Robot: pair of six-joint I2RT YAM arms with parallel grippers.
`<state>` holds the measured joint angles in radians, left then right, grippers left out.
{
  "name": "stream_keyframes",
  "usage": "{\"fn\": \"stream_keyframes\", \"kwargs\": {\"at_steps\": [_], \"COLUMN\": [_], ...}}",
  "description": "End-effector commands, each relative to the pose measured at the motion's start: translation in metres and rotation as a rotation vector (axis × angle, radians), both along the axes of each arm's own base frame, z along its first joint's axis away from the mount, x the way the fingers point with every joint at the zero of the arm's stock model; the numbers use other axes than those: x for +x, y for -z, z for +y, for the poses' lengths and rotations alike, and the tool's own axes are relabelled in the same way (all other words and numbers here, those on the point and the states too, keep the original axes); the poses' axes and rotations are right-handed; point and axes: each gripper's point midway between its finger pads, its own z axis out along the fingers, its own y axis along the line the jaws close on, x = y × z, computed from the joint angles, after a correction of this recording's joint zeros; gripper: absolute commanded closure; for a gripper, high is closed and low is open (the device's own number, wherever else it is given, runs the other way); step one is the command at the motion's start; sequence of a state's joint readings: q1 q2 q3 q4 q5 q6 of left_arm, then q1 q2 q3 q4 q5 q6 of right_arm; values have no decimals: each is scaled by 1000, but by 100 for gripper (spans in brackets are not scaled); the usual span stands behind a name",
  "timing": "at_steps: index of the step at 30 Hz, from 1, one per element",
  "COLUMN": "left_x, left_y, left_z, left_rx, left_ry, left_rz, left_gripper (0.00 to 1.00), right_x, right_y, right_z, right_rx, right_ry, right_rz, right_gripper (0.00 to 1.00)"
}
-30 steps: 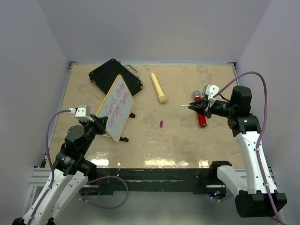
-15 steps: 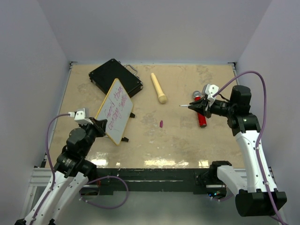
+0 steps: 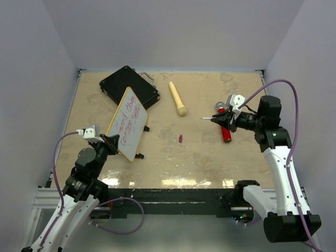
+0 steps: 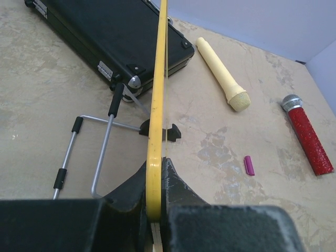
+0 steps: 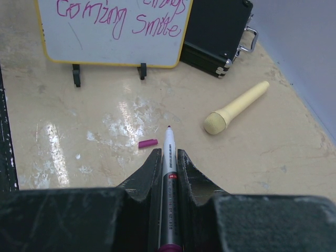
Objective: Write a sentence on the whiteboard
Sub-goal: Put down the whiteboard on the whiteboard stand.
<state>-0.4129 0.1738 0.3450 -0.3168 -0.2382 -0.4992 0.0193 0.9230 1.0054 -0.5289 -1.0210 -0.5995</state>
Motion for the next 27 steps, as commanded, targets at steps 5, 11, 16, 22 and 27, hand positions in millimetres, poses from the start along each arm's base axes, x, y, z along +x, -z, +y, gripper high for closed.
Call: {"fn": "stream_keyframes", "kwargs": {"at_steps": [5, 11, 16, 22, 27], "left_x": [12, 11, 11, 13, 14], "left_y": [-4, -1, -1, 4, 4], "left_z": [8, 10, 8, 6, 5], "left_rx": [54, 53, 53, 73, 77], "left_ry": [-48, -58, -42, -36, -30], "left_rz": [-45, -45, -42, -26, -25], "left_gripper": [90, 84, 75, 71, 66], "right_x": [-5, -7, -8, -10, -10], "right_y": [-8, -9, -11, -12, -13], "right_z": [3, 3, 4, 4, 4], "right_rx": [10, 11, 11, 10, 8], "right_ry": [-30, -36, -38, -40, -42], "right_rz": [-36, -38, -44, -48, -52], "right_gripper": [100, 100, 100, 100, 100]}}
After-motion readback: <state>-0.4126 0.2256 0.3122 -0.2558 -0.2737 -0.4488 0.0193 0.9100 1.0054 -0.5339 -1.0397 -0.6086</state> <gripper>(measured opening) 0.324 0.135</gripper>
